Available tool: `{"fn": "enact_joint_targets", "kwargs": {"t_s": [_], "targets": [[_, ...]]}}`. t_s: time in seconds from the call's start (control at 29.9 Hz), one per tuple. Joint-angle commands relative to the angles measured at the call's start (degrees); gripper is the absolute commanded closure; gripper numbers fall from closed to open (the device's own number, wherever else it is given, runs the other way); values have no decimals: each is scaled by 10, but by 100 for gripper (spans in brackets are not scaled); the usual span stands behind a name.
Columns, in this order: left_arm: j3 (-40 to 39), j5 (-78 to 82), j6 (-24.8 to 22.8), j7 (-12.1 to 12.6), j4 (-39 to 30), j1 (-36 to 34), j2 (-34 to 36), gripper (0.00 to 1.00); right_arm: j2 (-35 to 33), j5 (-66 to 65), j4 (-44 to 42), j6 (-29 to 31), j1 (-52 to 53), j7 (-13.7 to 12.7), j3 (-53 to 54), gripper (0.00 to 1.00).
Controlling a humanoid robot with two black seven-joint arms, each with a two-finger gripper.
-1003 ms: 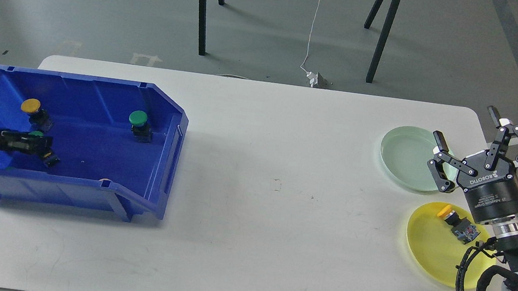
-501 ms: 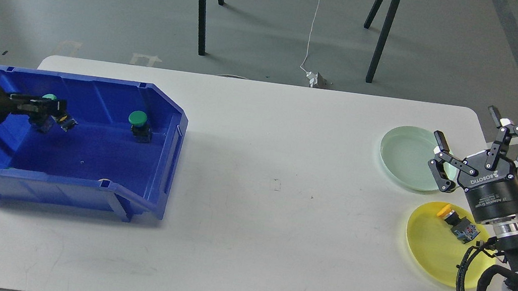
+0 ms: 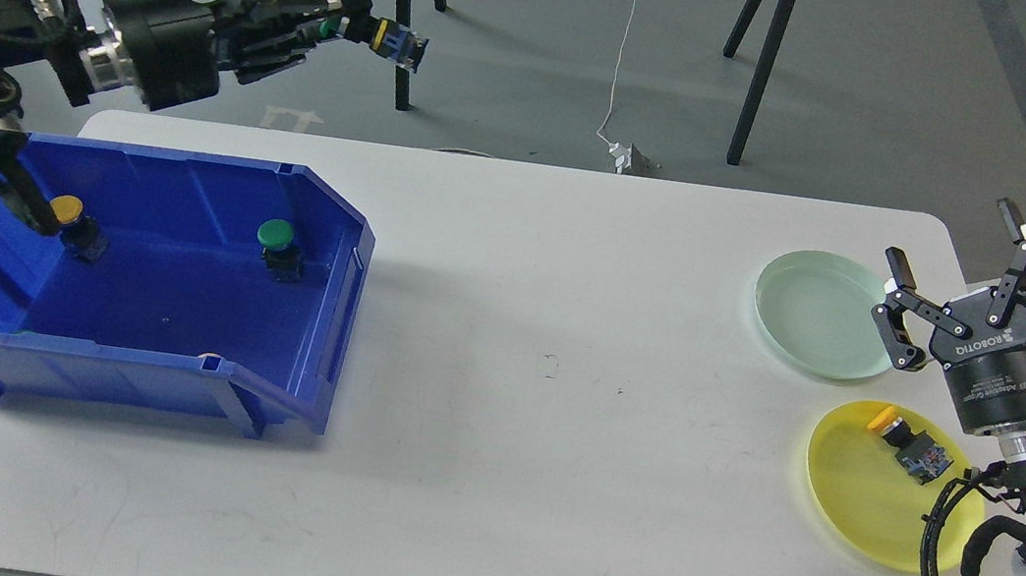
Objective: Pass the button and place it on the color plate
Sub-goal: 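Lift the green button out and extend the left arm toward the right gripper, then grasp the green button with the right gripper from the left gripper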
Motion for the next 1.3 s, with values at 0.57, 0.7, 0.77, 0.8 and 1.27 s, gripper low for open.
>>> {"fn": "enact_joint_targets", "kwargs": {"t_s": [0.57,0.7,0.77,0.8,1.27], "targets": [[15,44,58,0,6,47,-171,80,-2,-91,11,71,158,0,-201,8],[15,50,59,0,6,46,-173,80,9,-90,-4,71,204,0,-281,14],[15,58,59,0,6,46,-174,80,23,-90,-17,71,208,0,-286,14],[15,61,59,0,6,45,-174,80,30,-90,-24,71,210,0,-288,14],[16,88,64,0,6,43,-175,80,84,-90,-43,71,221,0,-285,18]]}}
